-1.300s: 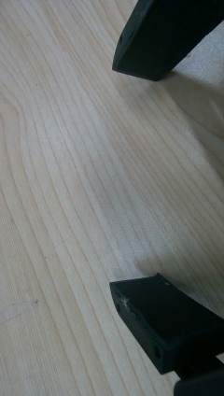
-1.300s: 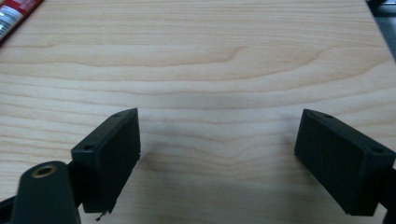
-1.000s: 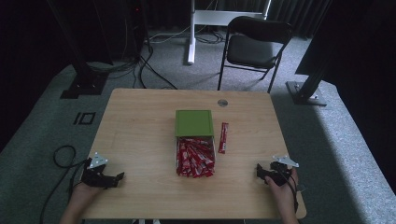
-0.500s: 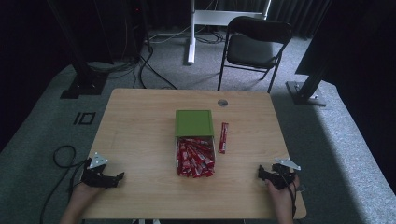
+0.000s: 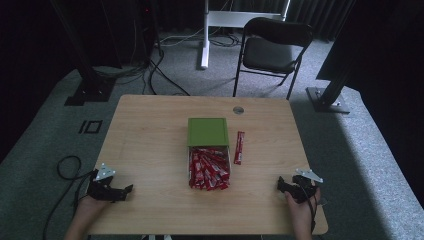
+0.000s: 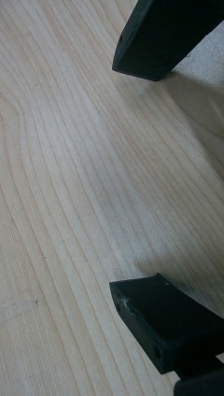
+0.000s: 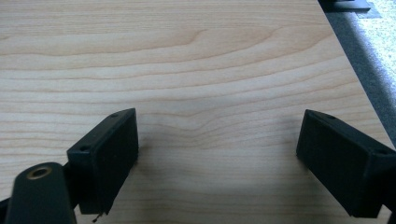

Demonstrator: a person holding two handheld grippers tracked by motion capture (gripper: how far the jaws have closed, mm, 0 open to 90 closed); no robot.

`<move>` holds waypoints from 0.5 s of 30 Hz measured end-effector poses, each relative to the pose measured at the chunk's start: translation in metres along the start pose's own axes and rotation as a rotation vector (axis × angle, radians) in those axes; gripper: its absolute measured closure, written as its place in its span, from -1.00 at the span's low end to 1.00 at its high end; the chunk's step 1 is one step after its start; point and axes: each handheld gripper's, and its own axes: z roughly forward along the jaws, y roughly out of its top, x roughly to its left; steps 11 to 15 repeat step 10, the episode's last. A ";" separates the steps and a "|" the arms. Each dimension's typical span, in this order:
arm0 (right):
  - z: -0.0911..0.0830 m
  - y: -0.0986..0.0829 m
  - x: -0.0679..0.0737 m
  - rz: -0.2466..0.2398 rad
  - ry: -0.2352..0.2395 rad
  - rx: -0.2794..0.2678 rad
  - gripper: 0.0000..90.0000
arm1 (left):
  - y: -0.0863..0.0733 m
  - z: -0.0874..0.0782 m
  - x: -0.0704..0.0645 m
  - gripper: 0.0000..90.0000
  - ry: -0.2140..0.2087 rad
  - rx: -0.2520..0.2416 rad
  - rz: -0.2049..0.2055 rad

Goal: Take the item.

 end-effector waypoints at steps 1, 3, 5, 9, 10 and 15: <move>0.000 0.000 0.000 0.004 -0.003 0.000 -0.72 | 0.000 0.000 0.000 -0.99 0.000 0.000 0.000; 0.000 0.000 0.000 0.005 -0.004 0.000 -0.72 | 0.000 0.000 0.000 -0.99 0.000 0.000 0.000; 0.000 0.000 0.000 0.006 -0.006 0.000 -0.72 | 0.000 0.000 0.000 -0.99 0.000 0.000 0.000; 0.000 0.000 0.000 0.008 -0.008 0.000 -0.72 | 0.000 0.000 0.000 -0.99 0.000 0.001 0.000; 0.000 0.000 0.000 0.008 -0.008 0.000 -0.72 | 0.000 0.000 0.000 -0.99 0.000 0.001 0.000; 0.000 0.000 0.000 0.008 -0.008 0.000 -0.72 | 0.000 0.000 0.000 -0.99 0.000 0.001 0.000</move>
